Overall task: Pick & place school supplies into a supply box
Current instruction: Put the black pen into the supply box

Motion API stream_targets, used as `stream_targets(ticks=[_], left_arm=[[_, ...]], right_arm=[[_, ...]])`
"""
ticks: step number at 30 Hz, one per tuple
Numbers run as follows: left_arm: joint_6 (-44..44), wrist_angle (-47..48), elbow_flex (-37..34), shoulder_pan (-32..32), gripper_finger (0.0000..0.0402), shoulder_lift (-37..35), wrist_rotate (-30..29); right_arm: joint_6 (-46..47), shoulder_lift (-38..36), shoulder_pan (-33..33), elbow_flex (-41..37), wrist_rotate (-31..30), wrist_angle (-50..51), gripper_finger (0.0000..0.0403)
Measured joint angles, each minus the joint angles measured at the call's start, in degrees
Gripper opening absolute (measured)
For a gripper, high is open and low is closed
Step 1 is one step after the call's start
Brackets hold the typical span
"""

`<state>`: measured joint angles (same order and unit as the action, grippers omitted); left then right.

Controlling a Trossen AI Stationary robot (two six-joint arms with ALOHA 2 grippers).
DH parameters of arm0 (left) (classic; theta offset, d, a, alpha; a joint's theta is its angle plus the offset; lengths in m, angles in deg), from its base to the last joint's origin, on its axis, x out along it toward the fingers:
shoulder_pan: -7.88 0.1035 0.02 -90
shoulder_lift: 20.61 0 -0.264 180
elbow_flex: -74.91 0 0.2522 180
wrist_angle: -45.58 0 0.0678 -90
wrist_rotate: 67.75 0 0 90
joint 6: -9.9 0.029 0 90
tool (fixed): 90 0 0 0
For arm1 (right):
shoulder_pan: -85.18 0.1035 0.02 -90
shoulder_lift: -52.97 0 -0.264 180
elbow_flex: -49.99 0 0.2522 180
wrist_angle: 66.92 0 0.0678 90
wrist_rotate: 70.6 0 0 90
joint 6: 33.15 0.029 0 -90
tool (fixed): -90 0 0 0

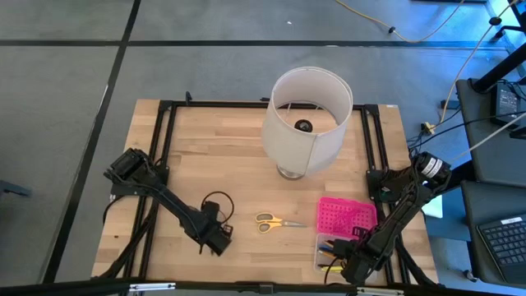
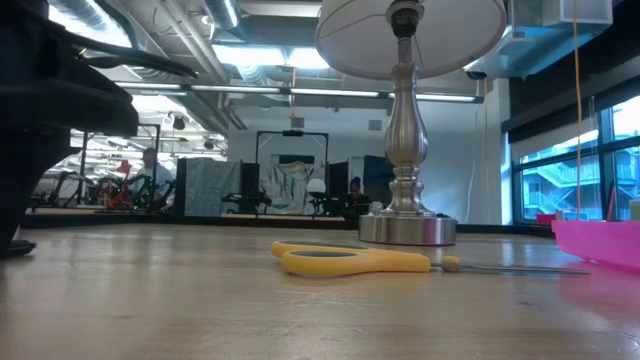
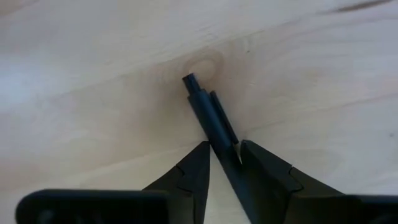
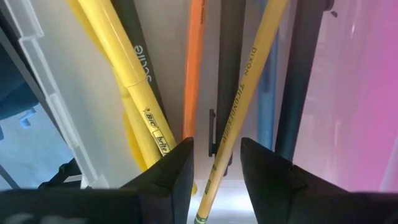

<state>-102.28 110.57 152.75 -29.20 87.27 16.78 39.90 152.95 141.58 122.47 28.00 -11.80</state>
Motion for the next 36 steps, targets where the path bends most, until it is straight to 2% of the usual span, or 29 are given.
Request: stream_targets(ticks=[7,12,19,21,24,27,32,36], left_arm=[[5.6,-0.2,0.0,0.0,0.0052,0.1,-0.7],[7.5,-0.1,0.0,-0.1,0.0031,0.1,-1.9],[12.9,1.2,3.3,-0.1,0.0029,0.6,-5.0],[14.8,-0.2,5.0,0.0,0.0028,0.8,-7.6],[19.4,-1.5,7.1,0.1,0.0028,0.5,-13.0],[26.7,-6.6,8.9,0.5,0.0029,0.6,-19.2],[44.8,-20.9,10.4,1.5,0.0029,0.5,-26.3],[67.1,-36.8,10.4,2.4,0.003,0.5,-29.3]], right_arm=[[0.0,0.0,0.0,0.1,1.8,0.2,0.0135],[0.2,0.0,0.0,2.8,-1.9,3.6,0.0135],[-1.4,0.0,0.1,8.5,-8.0,8.2,0.0135],[-5.1,0.0,0.1,9.7,-14.0,8.7,0.0136],[-11.1,0.0,0.1,10.6,-30.8,7.1,0.0135],[-17.4,0.0,0.0,11.8,-41.7,6.0,0.0136],[-24.3,0.0,0.1,14.5,-51.0,4.2,0.0136],[-32.0,0.0,0.0,15.3,-53.9,-0.4,0.0136]])
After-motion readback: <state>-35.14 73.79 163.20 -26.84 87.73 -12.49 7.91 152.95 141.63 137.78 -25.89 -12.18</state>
